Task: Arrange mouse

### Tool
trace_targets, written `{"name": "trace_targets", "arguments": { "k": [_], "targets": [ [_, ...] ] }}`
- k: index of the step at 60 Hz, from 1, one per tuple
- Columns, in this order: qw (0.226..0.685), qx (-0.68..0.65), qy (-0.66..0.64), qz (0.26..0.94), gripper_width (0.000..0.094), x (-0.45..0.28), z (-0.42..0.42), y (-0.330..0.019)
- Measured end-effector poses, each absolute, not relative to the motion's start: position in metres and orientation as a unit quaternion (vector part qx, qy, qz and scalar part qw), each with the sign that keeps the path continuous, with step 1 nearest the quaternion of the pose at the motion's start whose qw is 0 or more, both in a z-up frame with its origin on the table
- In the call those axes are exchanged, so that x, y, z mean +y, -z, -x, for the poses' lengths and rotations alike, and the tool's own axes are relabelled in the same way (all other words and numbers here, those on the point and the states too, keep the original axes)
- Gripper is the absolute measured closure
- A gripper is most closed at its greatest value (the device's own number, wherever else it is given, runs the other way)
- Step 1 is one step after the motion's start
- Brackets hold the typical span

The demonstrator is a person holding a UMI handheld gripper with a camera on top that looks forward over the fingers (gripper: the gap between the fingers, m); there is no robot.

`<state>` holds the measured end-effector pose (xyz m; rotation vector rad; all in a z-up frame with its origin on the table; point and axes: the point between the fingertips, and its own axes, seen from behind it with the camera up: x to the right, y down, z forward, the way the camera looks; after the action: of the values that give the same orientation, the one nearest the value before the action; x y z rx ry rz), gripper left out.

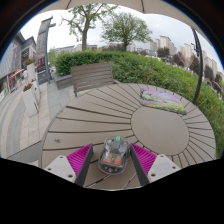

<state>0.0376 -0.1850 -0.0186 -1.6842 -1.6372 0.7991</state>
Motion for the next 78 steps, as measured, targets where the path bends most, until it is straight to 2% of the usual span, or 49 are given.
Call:
{"name": "trace_targets", "arguments": {
  "k": [3, 6, 17, 25, 32, 37, 40, 45, 51, 56, 65, 68, 69, 73, 75, 78],
  "targets": [
    [0.319, -0.628, -0.302, 0.642, 0.0270, -0.185, -0.036, 0.019],
    [0.318, -0.635, -0.301, 0.636, 0.0457, -0.185, -0.035, 0.019],
    [0.292, -0.670, -0.295, 0.615, 0.0526, -0.193, -0.039, 0.008],
    [0.298, -0.666, -0.334, 0.596, 0.0539, -0.181, -0.020, -0.058],
    [0.320, -0.644, -0.365, 0.591, 0.0539, -0.135, 0.029, -0.124],
    [0.339, -0.622, -0.372, 0.601, 0.0540, -0.080, 0.079, -0.150],
    [0.352, -0.618, -0.366, 0.601, 0.0540, -0.043, 0.108, -0.153],
    [0.358, -0.611, -0.351, 0.613, 0.0541, 0.011, 0.160, -0.129],
    [0.341, -0.603, -0.331, 0.641, 0.0536, 0.063, 0.196, -0.079],
    [0.325, -0.602, -0.318, 0.656, 0.0522, 0.088, 0.218, -0.032],
    [0.322, -0.620, -0.288, 0.655, 0.0479, 0.112, 0.237, 0.013],
    [0.315, -0.618, -0.288, 0.660, 0.0435, 0.115, 0.241, 0.021],
    [0.313, -0.616, -0.292, 0.661, 0.0395, 0.114, 0.242, 0.020],
    [0.317, -0.604, -0.284, 0.674, 0.0077, 0.126, 0.233, 0.011],
    [0.318, -0.602, -0.280, 0.677, 0.0104, 0.130, 0.227, 0.003],
    [0.316, -0.597, -0.278, 0.683, 0.0094, 0.132, 0.210, -0.013]
  ]
}}
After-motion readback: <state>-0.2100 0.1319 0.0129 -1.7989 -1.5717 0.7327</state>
